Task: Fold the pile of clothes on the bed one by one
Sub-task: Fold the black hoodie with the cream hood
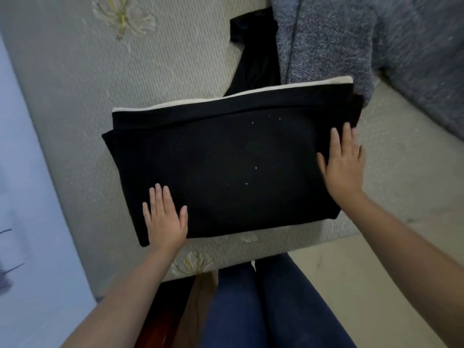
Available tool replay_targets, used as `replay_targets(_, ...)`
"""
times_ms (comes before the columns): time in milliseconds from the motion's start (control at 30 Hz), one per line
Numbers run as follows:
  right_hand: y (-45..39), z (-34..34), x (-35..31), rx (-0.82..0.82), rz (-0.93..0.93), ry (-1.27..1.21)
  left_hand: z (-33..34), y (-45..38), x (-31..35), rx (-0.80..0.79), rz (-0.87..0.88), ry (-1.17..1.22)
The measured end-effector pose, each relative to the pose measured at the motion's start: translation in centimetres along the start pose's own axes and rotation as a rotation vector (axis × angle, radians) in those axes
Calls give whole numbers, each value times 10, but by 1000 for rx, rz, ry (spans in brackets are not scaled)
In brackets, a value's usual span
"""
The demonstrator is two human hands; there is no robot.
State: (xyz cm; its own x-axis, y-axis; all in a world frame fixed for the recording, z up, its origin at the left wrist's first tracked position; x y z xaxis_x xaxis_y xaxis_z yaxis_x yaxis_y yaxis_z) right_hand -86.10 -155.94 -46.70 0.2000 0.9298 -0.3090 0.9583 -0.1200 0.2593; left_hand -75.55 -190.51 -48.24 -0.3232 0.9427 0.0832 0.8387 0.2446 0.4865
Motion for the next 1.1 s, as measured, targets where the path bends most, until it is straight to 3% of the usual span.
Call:
replay_targets(267, 110, 11, 65, 27, 609, -619, 6, 39, 75, -50, 372, -188)
replay_targets(433, 106, 14, 64, -105, 664, -787, 15, 44, 113, -75, 613, -374)
replay_targets(567, 104, 21, 67, -236, 611, -734, 15, 40, 124, -69, 587, -445)
replay_targets(667, 108, 29, 69, -248, 673, -883, 25, 35, 116, -94, 549, -566)
replay_targets(767, 100, 31, 63, -265, 623, -912, 29, 34, 111, -118, 547, -648)
replay_targets(833, 96, 27, 63, -197, 638, -960, 24, 36, 112, -145, 540, -669)
replay_targets(967, 91, 1, 93, 163, 835, -1241, 24, 34, 110, -210, 521, -676)
replay_targets(1100, 71, -14, 110, 179, 794, -1253, 26, 31, 110, -253, 523, -655)
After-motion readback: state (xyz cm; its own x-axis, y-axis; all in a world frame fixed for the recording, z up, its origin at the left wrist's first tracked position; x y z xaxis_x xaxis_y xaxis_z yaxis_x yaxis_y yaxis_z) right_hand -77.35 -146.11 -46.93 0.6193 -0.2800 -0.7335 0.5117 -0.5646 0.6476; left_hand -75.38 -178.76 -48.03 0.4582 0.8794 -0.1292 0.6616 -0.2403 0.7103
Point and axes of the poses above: each hand's wrist, its own y-axis away from the middle knuckle, its own z-axis out of the palm, x = y × z, the point moved 7 cm from there along -y, towards the middle knuckle, and after that the axes turned 6 degrees about -y, right-handed, at the moved point
